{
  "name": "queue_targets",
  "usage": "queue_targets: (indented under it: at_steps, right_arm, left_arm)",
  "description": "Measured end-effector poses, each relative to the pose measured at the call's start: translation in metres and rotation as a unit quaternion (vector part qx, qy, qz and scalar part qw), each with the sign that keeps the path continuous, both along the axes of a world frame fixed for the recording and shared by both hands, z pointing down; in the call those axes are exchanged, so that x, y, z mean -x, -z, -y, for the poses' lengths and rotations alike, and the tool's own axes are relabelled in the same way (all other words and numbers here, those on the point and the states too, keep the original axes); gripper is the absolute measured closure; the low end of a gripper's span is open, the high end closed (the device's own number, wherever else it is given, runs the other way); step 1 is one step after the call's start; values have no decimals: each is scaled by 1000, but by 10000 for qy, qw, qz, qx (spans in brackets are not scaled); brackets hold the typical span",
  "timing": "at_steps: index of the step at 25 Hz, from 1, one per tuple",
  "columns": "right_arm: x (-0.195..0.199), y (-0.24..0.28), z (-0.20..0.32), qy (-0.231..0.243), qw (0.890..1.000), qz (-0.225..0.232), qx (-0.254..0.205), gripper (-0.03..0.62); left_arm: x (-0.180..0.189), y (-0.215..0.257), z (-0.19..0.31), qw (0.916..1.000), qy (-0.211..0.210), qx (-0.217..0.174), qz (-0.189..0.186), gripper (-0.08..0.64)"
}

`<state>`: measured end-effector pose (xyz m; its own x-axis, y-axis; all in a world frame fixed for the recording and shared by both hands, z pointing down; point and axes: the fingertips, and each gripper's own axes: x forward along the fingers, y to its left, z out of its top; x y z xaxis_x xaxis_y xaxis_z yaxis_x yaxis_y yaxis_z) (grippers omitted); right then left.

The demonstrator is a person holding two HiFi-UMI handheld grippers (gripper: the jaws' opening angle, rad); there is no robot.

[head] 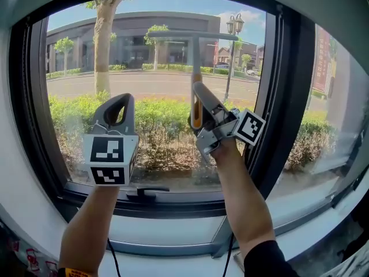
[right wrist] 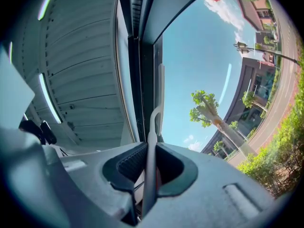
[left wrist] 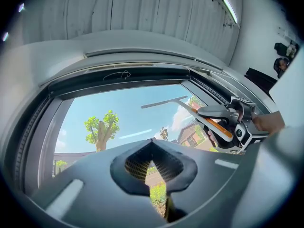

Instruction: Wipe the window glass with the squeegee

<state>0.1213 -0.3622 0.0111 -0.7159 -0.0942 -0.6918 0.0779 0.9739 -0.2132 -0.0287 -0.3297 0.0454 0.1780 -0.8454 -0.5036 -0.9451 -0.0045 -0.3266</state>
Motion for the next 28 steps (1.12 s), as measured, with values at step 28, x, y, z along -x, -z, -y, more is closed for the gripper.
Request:
queue_targets:
  at_steps: [28]
  right_arm:
    - [-16, -151, -15, 300, 9955, -618, 659, 543]
  left_arm:
    - [-44, -94, 27, 9977, -218, 517, -391, 545]
